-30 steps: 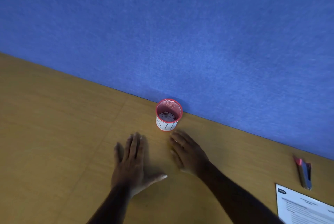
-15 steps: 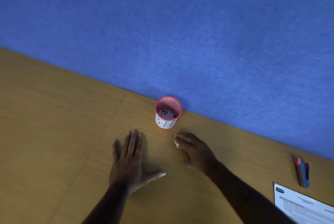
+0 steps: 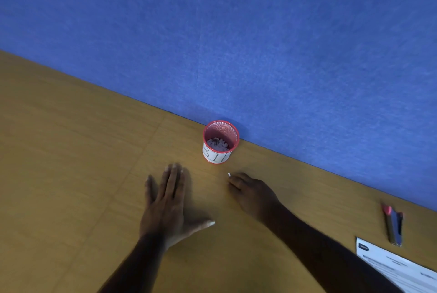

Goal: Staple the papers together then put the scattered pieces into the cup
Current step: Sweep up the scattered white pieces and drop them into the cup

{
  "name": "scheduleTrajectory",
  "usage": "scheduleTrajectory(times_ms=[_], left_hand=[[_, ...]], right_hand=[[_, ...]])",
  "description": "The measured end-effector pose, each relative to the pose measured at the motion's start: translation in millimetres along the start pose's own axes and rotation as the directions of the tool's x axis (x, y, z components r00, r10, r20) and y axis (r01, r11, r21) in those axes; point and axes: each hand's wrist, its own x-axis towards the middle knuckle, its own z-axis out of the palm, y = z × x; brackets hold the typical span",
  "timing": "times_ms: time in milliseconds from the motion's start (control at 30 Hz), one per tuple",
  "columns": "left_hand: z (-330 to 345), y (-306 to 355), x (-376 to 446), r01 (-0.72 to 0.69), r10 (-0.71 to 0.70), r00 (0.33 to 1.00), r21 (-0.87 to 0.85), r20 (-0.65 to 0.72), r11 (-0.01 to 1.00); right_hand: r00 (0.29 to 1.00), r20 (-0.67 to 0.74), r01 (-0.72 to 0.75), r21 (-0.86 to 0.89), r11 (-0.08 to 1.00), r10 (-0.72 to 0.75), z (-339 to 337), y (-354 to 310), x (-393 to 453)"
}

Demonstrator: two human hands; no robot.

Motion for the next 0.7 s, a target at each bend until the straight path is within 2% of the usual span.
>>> scheduleTrajectory(times_ms=[100, 167, 233, 300, 333, 367, 400, 433, 467, 500, 533, 567, 633, 700], left_hand=[[-1.1, 0.2, 0.1, 0.003, -0.003, 1.0, 0.001, -0.002, 1.0], [-1.8, 0.8, 0.1, 0.004, -0.004, 1.0, 0.001, -0.003, 1.0], [-1.7, 0.7, 0.1, 0.004, -0.004, 1.0, -0.003, -0.005, 1.0], [-1.5, 0.5, 0.3, 0.003, -0.003, 1.0, -0.011, -0.005, 1.0], [-1.3, 0.6, 0.3, 0.002, -0.002, 1.0, -0.015, -0.004, 1.0], [-0.7, 0.5, 0.4, 0.001, -0.001, 1.0, -0.018, -0.003, 1.0], [-0.5, 0.7, 0.4, 0.001, -0.001, 1.0, -0.021, -0.003, 1.0], [-0.2, 0.7, 0.1, 0.001, -0.001, 1.0, -0.024, -0.002, 1.0], [0.2, 0.7, 0.0, 0.001, -0.001, 1.0, -0.026, 0.001, 1.0], [0.3, 0.4, -0.3, 0.003, -0.003, 1.0, -0.027, 0.002, 1.0], [0.3, 0.1, -0.4, 0.004, -0.004, 1.0, -0.027, 0.001, 1.0], [0.2, 0.0, -0.6, 0.005, -0.005, 1.0, -0.026, 0.001, 1.0], [0.0, -0.4, -0.8, 0.002, -0.002, 1.0, -0.024, -0.004, 1.0], [0.3, -0.3, -0.8, -0.002, 0.002, 1.0, -0.02, -0.008, 1.0]], right_hand=[[1.0, 0.014, 0.002, -0.026, 1.0, -0.001, 3.4, 3.8, -0.3], [0.998, -0.01, -0.059, 0.061, 0.996, 0.06, 4.7, 5.3, -1.6], [0.976, -0.05, -0.194, 0.251, 0.948, 0.213, 3.8, 6.0, -1.8], [0.919, -0.029, -0.346, 0.42, 0.839, 0.393, -0.6, 6.1, 1.7], [0.866, -0.003, -0.434, 0.492, 0.755, 0.5, -3.2, 6.3, 4.4], [0.78, 0.037, -0.529, 0.573, 0.627, 0.625, -5.3, 7.2, 6.6], [0.653, 0.119, -0.612, 0.664, 0.429, 0.748, -7.7, 8.9, 7.9], [0.514, 0.251, -0.628, 0.761, 0.161, 0.82, -12.0, 10.4, 9.1], [0.404, 0.393, -0.558, 0.822, -0.119, 0.826, -16.5, 11.8, 10.2], [0.337, 0.507, -0.43, 0.833, -0.349, 0.793, -23.1, 13.2, 11.5], [0.307, 0.586, -0.3, 0.808, -0.507, 0.75, -30.7, 15.5, 13.4], [0.303, 0.634, -0.2, 0.773, -0.603, 0.712, -40.3, 17.9, 16.1], [0.349, 0.645, -0.103, 0.748, -0.656, 0.68, -61.0, 24.5, 25.7], [0.426, 0.583, -0.086, 0.787, -0.611, 0.692, -79.7, 31.7, 39.0]])
